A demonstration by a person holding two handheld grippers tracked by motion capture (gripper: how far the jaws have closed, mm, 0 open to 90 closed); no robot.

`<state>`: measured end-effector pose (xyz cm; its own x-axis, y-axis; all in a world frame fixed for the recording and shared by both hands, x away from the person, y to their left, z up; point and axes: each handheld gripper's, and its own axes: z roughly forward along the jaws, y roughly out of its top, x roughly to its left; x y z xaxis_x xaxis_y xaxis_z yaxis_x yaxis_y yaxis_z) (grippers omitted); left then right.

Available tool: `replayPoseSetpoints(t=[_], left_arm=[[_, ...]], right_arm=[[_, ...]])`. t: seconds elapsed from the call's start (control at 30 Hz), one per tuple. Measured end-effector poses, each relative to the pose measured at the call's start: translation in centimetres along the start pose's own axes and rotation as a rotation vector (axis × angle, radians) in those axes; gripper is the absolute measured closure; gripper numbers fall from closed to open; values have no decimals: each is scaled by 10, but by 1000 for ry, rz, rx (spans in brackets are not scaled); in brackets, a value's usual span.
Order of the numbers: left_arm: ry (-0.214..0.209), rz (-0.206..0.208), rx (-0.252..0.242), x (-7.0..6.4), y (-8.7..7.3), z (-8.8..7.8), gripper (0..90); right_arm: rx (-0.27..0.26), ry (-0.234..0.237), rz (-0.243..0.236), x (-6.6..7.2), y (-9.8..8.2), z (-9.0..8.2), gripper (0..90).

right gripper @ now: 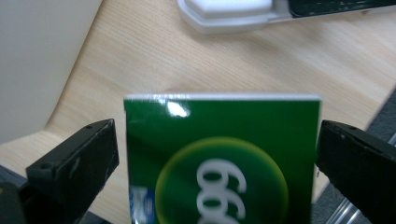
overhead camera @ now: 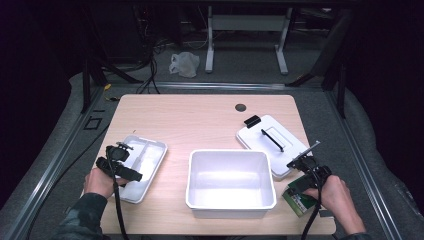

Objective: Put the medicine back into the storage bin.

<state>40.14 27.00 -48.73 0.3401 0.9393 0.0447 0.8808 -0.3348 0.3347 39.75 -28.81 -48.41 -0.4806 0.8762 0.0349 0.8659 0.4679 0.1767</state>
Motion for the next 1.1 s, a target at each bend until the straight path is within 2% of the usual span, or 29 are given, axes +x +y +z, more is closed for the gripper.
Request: replayPoseSetpoints(t=[0.23,0.37,0.5,0.57,0.67,0.73,1.0,1.1], left_arm=[[-13,23,-1,-1,2,1,1],[-17,26,-2,-1,2,1,0],[-20,26,-1,-2,3,2,0],[-25,26,-1,-2,3,2,0],[-28,25,1,-2,2,2,0],[-30,33,7,-2,2,3,0],[-33,43,-2,-3,1,1,0],[-27,54,-3,-3,1,0,0]], right_arm=[[46,-28,-3,0,4,22,0],[50,-34,2,-1,3,26,29],[52,-19,8,-2,3,26,74],[47,-10,8,-1,4,25,123],[42,-18,-1,0,4,24,144],[49,-15,-5,-1,4,22,149],[7,-14,-29,-3,0,8,162],[-6,-16,-70,-2,-2,-1,162]])
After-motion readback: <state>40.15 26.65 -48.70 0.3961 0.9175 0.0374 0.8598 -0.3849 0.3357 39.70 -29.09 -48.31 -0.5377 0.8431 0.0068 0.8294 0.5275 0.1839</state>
